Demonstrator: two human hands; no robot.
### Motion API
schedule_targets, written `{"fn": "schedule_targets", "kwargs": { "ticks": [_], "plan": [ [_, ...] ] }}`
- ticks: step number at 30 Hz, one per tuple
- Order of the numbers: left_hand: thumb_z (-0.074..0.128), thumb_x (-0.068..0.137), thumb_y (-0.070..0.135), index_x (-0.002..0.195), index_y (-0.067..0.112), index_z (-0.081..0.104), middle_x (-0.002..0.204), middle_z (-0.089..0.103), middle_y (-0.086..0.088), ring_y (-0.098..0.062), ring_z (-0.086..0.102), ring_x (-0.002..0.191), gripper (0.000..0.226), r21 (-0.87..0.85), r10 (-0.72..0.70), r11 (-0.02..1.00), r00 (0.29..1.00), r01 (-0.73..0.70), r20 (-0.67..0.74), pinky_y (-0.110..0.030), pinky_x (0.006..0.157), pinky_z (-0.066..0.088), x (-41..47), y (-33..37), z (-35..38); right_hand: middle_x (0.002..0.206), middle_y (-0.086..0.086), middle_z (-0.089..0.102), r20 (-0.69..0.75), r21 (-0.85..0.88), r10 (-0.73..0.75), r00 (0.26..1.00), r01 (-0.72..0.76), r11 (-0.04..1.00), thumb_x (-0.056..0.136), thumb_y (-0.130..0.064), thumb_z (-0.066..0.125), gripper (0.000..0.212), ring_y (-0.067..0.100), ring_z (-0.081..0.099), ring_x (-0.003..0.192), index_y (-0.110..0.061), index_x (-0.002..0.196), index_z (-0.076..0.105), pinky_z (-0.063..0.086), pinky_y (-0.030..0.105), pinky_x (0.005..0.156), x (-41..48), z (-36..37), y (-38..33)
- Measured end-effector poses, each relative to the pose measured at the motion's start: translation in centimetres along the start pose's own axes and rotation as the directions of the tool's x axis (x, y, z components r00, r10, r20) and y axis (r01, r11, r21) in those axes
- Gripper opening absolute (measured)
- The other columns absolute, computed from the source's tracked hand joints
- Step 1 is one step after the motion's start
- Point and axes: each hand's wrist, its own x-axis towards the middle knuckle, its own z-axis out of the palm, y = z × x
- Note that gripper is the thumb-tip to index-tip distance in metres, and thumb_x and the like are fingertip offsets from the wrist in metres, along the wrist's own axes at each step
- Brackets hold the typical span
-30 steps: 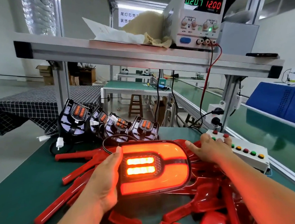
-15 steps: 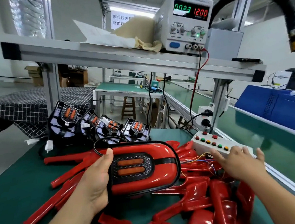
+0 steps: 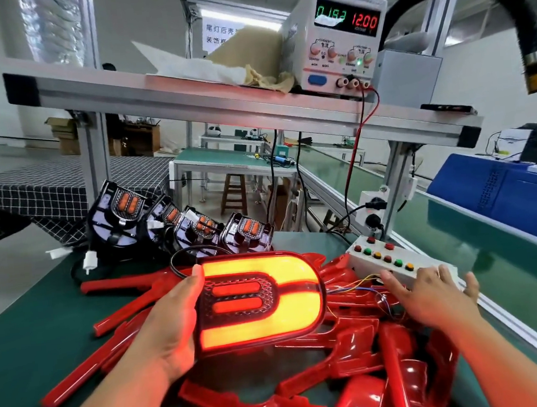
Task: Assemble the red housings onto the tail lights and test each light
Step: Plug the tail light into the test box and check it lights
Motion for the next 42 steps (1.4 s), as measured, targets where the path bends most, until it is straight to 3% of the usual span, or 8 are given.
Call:
{"fn": "schedule_targets", "kwargs": {
  "ticks": [9,18,25,29,35,42],
  "plan": [
    [0.047,0.089,0.049,0.122,0.006,0.063,0.112,0.069,-0.027,-0.045,0.068,0.099,0.056,-0.012,0.006,1.0,1.0,-0.006,-0.02,-0.058,0.072,0.056,-0.3,0.3,0.5,0.155,0.007,0.033,0.004,0.005,0.017,1.0,-0.017,1.0,0.062,-0.091,-0.01,0.126,0.019,0.012,0.149,-0.008,0.144,0.038,-0.009,0.054,0.115,-0.1,0.1,-0.2],
    [0.048,0.093,0.049,0.12,0.006,0.065,0.108,0.07,-0.026,-0.045,0.07,0.095,0.053,-0.032,0.0,0.999,0.997,-0.002,-0.078,-0.058,0.07,0.057,-0.2,0.2,1.0,0.149,0.007,0.04,-0.023,0.024,0.022,0.999,-0.021,0.999,0.06,-0.092,-0.008,0.123,0.023,0.021,0.146,-0.011,0.135,0.047,-0.005,0.056,0.115,0.5,0.2,-0.2],
    [0.047,0.094,0.052,0.113,0.009,0.069,0.106,0.072,-0.025,-0.043,0.071,0.093,0.052,-0.021,-0.013,1.0,0.996,0.011,-0.085,-0.053,0.067,0.058,-0.1,0.3,0.9,0.162,-0.003,0.015,0.004,0.094,-0.225,0.974,0.224,0.97,0.048,-0.093,-0.011,0.133,0.012,-0.005,0.15,-0.016,0.149,0.028,-0.012,0.057,0.113,2.6,-0.9,-3.5],
    [0.049,0.092,0.052,0.117,0.008,0.067,0.108,0.071,-0.025,-0.044,0.07,0.096,0.054,-0.016,-0.01,1.0,0.996,0.008,-0.085,-0.056,0.07,0.057,-0.1,0.2,0.9,0.163,0.001,0.012,0.081,0.05,-0.277,0.958,0.273,0.961,0.04,-0.097,-0.017,0.14,0.015,-0.008,0.15,-0.024,0.151,0.027,-0.015,0.057,0.114,3.3,-0.7,-5.0],
    [0.04,0.096,0.05,0.123,0.006,0.063,0.114,0.068,-0.027,-0.045,0.067,0.102,0.057,-0.017,-0.006,1.0,0.999,0.005,-0.048,-0.06,0.079,0.055,0.1,0.1,0.7,0.163,0.005,0.014,0.09,0.094,-0.214,0.973,0.205,0.974,0.045,-0.098,-0.009,0.139,0.014,-0.002,0.15,-0.014,0.148,0.03,-0.014,0.054,0.114,3.2,-0.5,-5.7],
    [0.042,0.094,0.05,0.124,0.006,0.062,0.116,0.067,-0.027,-0.045,0.066,0.105,0.058,-0.01,0.007,1.0,0.999,-0.007,-0.037,-0.065,0.087,0.051,0.1,0.1,0.5,0.163,0.008,0.011,0.105,0.087,-0.206,0.973,0.197,0.977,0.039,-0.099,-0.012,0.146,0.016,-0.004,0.15,-0.012,0.148,0.03,-0.014,0.055,0.113,3.1,-0.6,-5.9]
  ]
}}
